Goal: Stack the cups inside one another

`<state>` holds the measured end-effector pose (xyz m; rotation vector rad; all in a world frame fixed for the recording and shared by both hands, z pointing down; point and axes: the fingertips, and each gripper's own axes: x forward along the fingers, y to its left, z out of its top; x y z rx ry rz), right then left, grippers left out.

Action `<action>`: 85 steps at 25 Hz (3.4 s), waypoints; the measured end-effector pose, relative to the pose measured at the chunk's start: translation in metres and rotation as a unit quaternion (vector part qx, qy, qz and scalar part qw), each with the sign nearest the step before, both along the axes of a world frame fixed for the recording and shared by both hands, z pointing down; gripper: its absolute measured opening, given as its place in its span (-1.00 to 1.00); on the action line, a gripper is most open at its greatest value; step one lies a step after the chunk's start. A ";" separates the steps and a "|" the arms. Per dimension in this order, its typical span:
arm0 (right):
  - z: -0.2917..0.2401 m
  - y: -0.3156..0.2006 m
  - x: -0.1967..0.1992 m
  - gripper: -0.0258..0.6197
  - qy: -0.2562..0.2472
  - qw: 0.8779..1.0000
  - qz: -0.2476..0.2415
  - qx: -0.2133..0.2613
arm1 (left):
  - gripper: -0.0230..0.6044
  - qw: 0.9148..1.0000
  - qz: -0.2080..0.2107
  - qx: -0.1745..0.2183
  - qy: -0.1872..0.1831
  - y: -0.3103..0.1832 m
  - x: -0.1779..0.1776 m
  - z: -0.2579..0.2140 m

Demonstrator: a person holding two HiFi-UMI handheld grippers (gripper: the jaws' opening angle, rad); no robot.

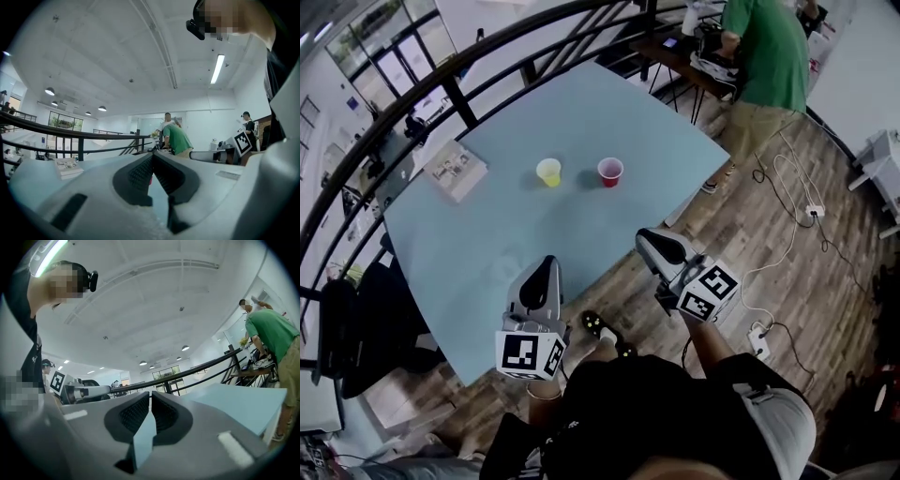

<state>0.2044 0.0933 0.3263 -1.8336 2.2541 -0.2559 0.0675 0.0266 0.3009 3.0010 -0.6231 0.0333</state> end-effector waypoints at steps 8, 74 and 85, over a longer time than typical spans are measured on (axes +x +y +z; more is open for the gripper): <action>0.013 -0.066 0.002 -0.82 -0.002 1.000 -0.029 -0.011 | -0.98 0.999 -0.028 -0.014 -0.011 -0.056 -0.002 0.015; 0.208 -0.401 0.023 0.19 0.185 0.966 -0.028 -0.178 | -0.92 0.959 -0.276 -0.043 -0.050 -0.231 -0.119 0.047; 0.180 -0.385 0.012 0.19 0.180 0.970 -0.039 -0.156 | -0.92 0.963 -0.265 -0.043 -0.041 -0.224 -0.120 0.047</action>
